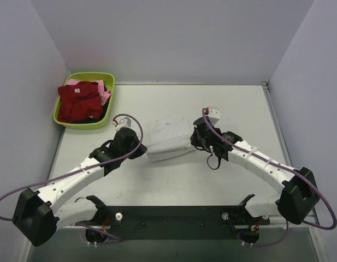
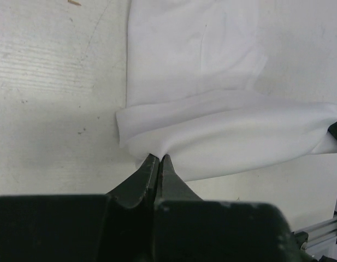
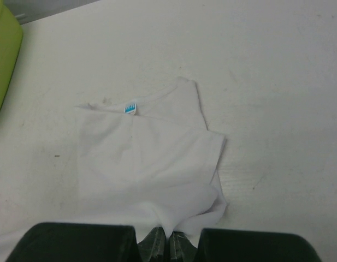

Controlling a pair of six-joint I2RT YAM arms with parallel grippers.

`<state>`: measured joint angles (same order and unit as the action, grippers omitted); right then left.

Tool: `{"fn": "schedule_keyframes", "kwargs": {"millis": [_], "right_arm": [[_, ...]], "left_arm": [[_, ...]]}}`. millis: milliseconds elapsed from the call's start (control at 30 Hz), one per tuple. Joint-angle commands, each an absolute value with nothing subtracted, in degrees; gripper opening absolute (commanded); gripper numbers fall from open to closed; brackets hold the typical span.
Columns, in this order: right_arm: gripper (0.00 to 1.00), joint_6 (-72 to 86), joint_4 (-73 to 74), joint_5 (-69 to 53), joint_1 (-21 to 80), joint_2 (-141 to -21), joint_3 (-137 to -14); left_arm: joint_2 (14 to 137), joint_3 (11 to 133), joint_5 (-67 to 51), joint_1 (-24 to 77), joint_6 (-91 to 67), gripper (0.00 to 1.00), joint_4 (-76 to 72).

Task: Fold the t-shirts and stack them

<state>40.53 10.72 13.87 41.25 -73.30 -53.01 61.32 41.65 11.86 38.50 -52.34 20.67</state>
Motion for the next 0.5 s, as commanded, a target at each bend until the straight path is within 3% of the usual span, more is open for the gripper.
{"fn": "schedule_keyframes", "kwargs": {"millis": [0, 467], "right_arm": [[0.0, 37.79, 8.53, 11.08, 37.97, -78.64, -58.09], [0.0, 37.88, 4.66, 4.84, 29.54, -92.01, -69.68]], "left_arm": [[65.47, 46.22, 7.65, 35.34, -49.13, 0.0, 13.28], [86.99, 62.22, 2.03, 27.6, -45.97, 0.0, 10.02]]}}
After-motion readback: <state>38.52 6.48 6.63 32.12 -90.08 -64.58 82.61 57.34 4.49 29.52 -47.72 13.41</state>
